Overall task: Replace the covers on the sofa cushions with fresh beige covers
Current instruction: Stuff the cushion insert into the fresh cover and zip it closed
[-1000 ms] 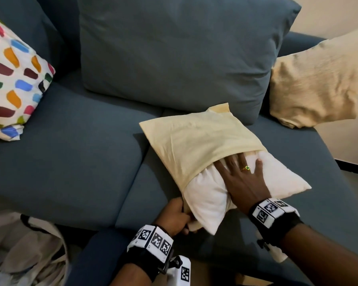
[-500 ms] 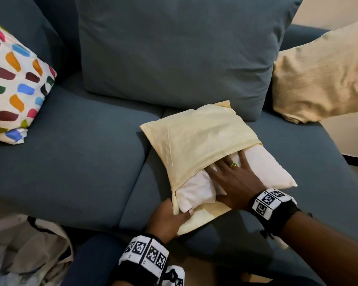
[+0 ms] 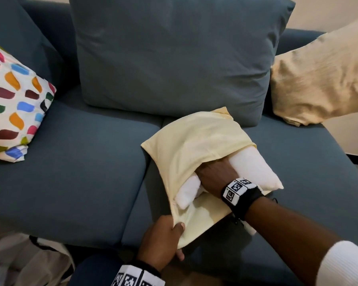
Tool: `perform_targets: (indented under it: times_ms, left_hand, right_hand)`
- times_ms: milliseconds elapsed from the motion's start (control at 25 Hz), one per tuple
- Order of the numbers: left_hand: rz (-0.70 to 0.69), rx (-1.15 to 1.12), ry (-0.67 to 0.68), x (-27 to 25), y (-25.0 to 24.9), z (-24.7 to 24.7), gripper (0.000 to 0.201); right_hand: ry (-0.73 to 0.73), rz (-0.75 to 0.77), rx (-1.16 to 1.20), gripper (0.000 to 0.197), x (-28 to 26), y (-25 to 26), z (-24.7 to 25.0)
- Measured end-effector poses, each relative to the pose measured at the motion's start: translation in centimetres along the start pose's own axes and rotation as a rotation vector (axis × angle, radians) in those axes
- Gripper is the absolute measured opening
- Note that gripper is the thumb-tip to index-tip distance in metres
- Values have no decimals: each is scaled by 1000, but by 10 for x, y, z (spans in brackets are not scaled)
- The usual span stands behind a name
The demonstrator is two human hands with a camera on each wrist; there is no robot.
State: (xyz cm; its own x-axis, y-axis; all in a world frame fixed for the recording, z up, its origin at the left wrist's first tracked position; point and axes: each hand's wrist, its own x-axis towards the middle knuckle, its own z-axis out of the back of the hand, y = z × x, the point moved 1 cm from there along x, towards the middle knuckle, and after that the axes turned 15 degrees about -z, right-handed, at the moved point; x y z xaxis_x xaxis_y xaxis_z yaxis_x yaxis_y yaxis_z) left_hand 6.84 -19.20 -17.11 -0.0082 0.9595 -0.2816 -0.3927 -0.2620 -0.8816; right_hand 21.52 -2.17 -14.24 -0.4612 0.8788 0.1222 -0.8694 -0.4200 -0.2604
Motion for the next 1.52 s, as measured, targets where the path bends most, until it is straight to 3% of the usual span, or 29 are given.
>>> perform_targets:
  times_ms: [160, 360, 440, 520, 600, 680, 760, 840, 920, 1000, 1080, 1160, 1240, 1400, 1520]
  left_hand:
    - [94, -56, 52, -3, 9, 11, 18]
    - [65, 112, 93, -16, 15, 51, 14]
    - [133, 197, 102, -25, 9, 78, 16]
    - [117, 447, -17, -34, -7, 100, 24]
    - [-10, 765, -216, -37, -36, 93, 27]
    - [-217, 875, -221, -33, -63, 45, 24]
    - [-385, 979, -29, -26, -75, -27, 26]
    - [-517, 1092, 157, -8, -70, -89, 41]
    - [-506, 1182, 262, 16, -55, -122, 60]
    - [-550, 1209, 266, 35, -47, -134, 53]
    - [-655, 1253, 198, 48, -45, -132, 14]
    - [-738, 1281, 245, 55, -42, -132, 21]
    - [-831, 1279, 244, 50, -44, -133, 16]
    - [-1044, 1244, 212, 14, -51, -143, 28]
    - [-1111, 1184, 176, 10, -45, -146, 35]
  right_hand:
    - [14, 187, 12, 82, -34, 10, 4]
    - [161, -2, -29, 129, -80, -66, 18]
    - [190, -63, -23, 122, -97, -74, 20]
    - [186, -100, -26, 109, -101, -66, 16]
    - [167, -134, -42, 99, -95, -56, 15]
    - [126, -158, -35, 90, -85, -48, 20]
    - [127, -161, 17, 85, -79, -46, 25]
    - [131, -134, 75, 89, -76, -50, 25]
    - [146, -102, 144, 101, -78, -57, 16]
    - [167, -45, 218, 111, -82, -63, 7]
    - [166, 36, 224, 117, -86, -70, -3]
    - [187, 94, 140, 123, -83, -72, -9]
    - [184, 83, 51, 122, -76, -69, -9]
    - [-43, -4, 55, 97, -57, -58, 13]
    - [-91, -20, 26, 93, -57, -42, 10]
